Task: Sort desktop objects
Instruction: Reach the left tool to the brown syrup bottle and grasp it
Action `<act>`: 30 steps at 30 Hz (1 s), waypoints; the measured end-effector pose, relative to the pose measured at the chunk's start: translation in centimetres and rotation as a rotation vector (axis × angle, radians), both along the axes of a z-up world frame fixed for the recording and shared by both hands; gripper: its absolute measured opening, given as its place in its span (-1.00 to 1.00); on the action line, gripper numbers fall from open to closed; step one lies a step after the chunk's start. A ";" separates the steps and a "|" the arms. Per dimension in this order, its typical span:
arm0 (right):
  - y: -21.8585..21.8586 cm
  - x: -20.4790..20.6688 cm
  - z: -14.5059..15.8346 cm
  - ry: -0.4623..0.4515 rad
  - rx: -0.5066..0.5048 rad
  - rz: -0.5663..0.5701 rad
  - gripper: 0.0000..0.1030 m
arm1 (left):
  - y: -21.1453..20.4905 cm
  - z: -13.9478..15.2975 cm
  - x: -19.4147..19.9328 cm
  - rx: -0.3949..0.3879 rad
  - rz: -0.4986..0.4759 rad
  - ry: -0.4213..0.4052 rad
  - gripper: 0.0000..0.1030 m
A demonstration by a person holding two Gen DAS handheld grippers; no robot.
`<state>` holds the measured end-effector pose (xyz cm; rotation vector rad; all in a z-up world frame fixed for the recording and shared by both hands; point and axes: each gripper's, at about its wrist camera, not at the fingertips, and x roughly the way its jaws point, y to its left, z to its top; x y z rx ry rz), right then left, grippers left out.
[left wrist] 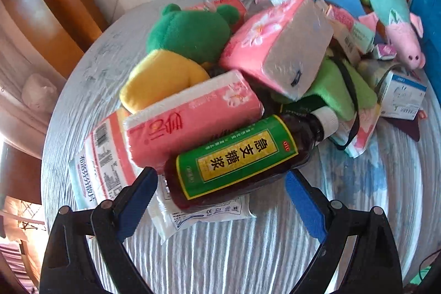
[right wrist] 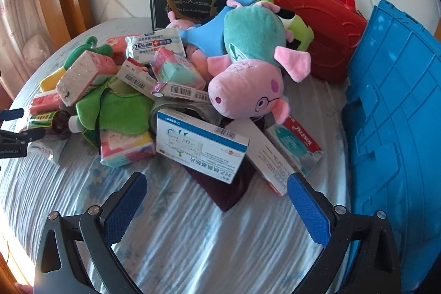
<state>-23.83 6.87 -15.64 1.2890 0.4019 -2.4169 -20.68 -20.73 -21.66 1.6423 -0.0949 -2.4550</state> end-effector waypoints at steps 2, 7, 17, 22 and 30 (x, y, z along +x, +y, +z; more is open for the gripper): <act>-0.6 -1.3 -1.0 -0.016 0.012 0.011 1.00 | 0.6 -1.3 -0.4 -0.034 -0.002 -0.020 0.94; -1.9 -5.1 -3.5 -0.041 0.040 0.030 1.00 | 1.2 -2.8 -1.2 0.176 0.071 -0.044 0.85; -2.0 -7.7 -8.5 -0.297 -0.069 0.058 1.00 | 5.8 -3.7 -0.8 0.338 0.023 -0.106 0.84; -1.5 -3.4 -7.7 -0.325 -0.125 0.101 1.00 | 5.3 -3.2 0.5 0.387 0.173 -0.093 0.84; 0.2 0.2 -4.8 -0.320 -0.178 0.118 1.00 | 7.3 -0.7 2.7 0.421 0.170 -0.052 0.84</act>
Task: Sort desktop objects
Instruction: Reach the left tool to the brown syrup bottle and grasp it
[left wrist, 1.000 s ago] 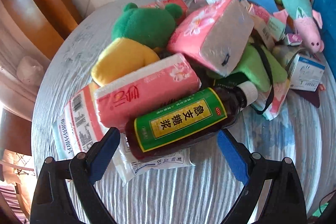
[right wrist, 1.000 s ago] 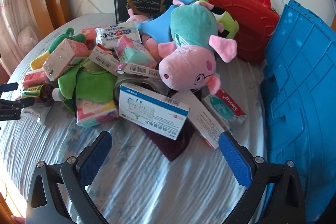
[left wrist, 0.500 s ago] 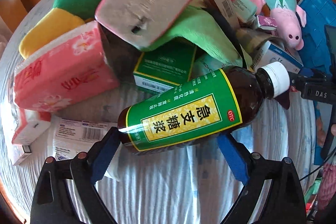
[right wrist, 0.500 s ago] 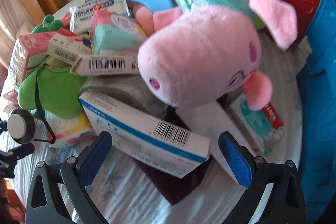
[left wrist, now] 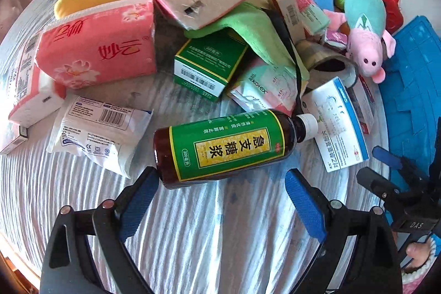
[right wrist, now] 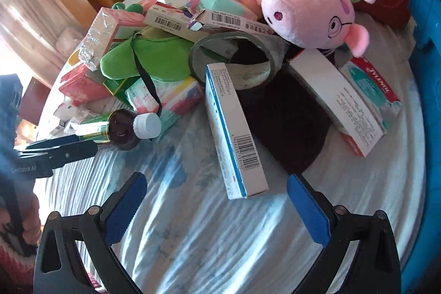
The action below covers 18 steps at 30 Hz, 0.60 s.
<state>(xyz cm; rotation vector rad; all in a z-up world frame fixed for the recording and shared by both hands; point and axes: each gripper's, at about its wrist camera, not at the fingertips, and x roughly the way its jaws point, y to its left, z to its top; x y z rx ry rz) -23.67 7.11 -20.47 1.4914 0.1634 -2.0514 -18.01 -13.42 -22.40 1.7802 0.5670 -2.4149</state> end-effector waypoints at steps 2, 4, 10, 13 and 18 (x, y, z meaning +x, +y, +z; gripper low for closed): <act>0.5 0.4 0.8 0.025 0.008 -0.012 1.00 | 1.4 0.3 0.3 -0.038 -0.047 0.005 0.84; 0.8 0.9 1.6 0.080 0.041 -0.030 1.00 | 2.6 0.4 0.5 -0.053 -0.087 0.003 0.84; 0.9 1.8 2.0 0.104 0.084 -0.017 1.00 | 5.5 0.6 2.0 -0.108 -0.195 0.023 0.84; 0.6 2.5 0.7 0.089 0.107 -0.006 1.00 | 7.3 1.0 3.0 -0.332 -0.294 0.052 0.84; 1.5 3.0 -0.3 0.063 0.122 -0.023 1.00 | 8.3 -1.9 1.2 -0.507 -0.392 -0.024 0.83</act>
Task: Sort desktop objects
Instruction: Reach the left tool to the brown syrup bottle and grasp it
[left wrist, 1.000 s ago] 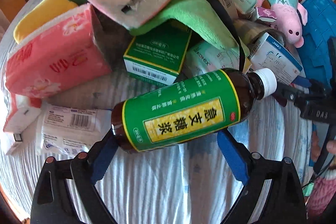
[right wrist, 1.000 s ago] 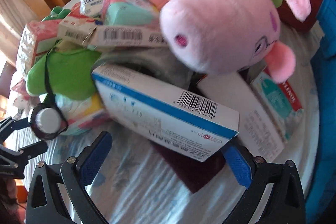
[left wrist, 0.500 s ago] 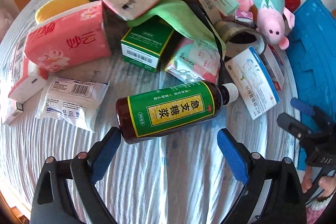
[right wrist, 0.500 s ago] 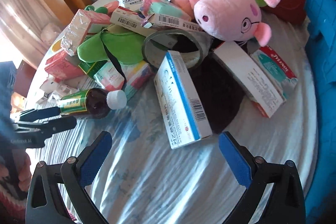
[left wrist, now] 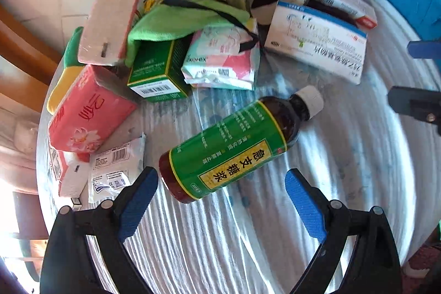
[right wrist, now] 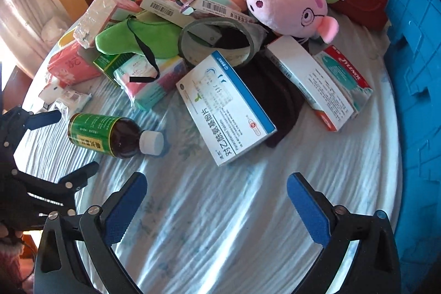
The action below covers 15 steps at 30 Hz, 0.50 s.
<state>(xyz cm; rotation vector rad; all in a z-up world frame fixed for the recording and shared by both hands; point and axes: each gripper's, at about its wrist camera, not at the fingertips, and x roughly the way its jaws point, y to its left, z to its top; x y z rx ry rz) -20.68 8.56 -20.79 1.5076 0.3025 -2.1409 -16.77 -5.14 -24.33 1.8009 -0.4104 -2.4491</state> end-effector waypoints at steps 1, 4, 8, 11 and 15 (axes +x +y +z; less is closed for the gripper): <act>0.2 0.1 -0.1 -0.004 -0.001 -0.005 1.00 | -0.4 -0.4 -0.2 -0.010 0.026 0.009 0.80; 0.2 0.2 -0.1 0.005 0.000 -0.013 1.00 | -2.1 0.0 -1.1 0.078 0.130 0.063 0.55; -0.1 -0.3 -0.2 0.024 0.014 -0.010 1.00 | -7.0 0.5 -2.5 0.500 0.370 0.045 0.39; -0.5 -1.2 -0.6 0.045 0.034 -0.010 1.00 | -8.0 0.3 -3.3 0.581 0.421 0.029 0.39; -1.3 -2.6 -1.4 0.054 0.078 0.016 1.00 | -5.3 1.1 -4.2 0.400 0.243 0.033 0.40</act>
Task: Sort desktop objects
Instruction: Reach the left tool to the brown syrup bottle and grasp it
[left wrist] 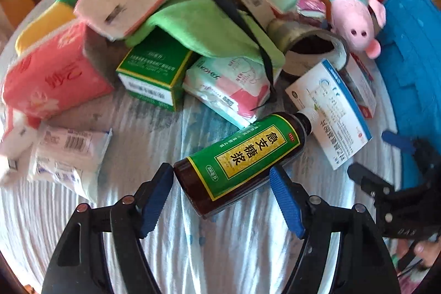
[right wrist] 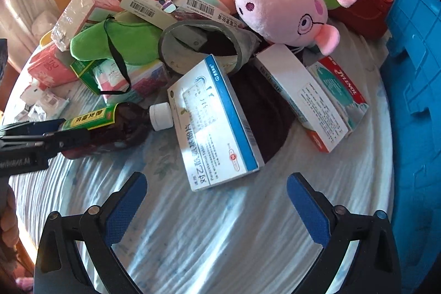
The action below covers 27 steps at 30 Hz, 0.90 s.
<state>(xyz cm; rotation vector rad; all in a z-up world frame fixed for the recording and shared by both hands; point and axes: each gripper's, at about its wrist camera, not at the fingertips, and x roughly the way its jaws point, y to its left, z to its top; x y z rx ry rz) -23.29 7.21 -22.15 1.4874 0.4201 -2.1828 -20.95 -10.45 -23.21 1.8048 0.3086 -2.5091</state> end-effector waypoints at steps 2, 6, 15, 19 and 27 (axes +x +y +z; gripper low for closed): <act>-0.6 -0.7 -0.5 0.003 0.024 0.021 1.00 | 1.2 -0.1 -0.7 -0.071 -0.070 -0.010 0.51; -1.9 -2.0 -1.9 0.005 0.071 0.050 1.00 | 2.5 -1.7 -2.3 -0.143 -0.143 -0.054 0.77; -2.1 -4.6 -5.1 -0.075 0.094 -0.023 0.63 | 2.1 -3.6 -4.9 -0.100 -0.090 -0.130 0.60; 0.4 -4.1 -4.4 -0.143 0.034 -0.127 0.35 | 1.7 -3.1 -4.2 -0.006 -0.040 -0.146 0.47; 3.1 0.7 -2.7 -0.164 0.002 -0.164 0.55 | 3.8 -1.4 -1.3 0.034 -0.111 -0.147 0.34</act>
